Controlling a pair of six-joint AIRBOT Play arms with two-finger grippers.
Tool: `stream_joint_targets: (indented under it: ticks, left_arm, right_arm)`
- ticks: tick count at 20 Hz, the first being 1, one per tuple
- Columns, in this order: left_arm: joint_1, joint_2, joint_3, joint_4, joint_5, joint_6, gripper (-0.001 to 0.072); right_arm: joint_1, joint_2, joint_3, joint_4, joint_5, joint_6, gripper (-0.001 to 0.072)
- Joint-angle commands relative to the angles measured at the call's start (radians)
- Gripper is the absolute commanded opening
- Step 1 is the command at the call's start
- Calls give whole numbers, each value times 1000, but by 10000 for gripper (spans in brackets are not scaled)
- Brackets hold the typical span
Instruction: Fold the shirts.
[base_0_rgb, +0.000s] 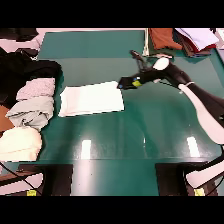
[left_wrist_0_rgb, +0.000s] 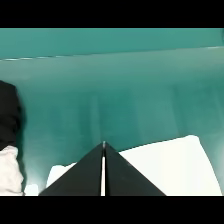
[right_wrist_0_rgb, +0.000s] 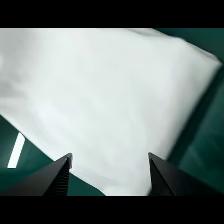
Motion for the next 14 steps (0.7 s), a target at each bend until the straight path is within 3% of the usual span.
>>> stream_joint_targets:
  ticks: [1,5,9,10,13,14]
  left_arm:
    - [-52,-19,-1,0,13,16,23]
    - [-63,-43,-6,-19,27,17,23]
    - [-63,-47,-6,-24,28,17,23]
    - [-63,-47,-6,-28,28,16,23]
    - [-63,-47,-6,-77,27,26,22]
    - [-63,-47,-6,-106,28,44,22]
  right_arm:
    - [-111,-18,-117,82,11,13,560]
    - [-58,-118,-100,212,-14,-11,559]
    - [45,-254,65,235,-8,-13,550]
    - [67,-283,109,244,-20,-13,482]
    - [114,-343,232,239,-52,-16,57]
    - [118,-345,259,238,-62,-17,13]
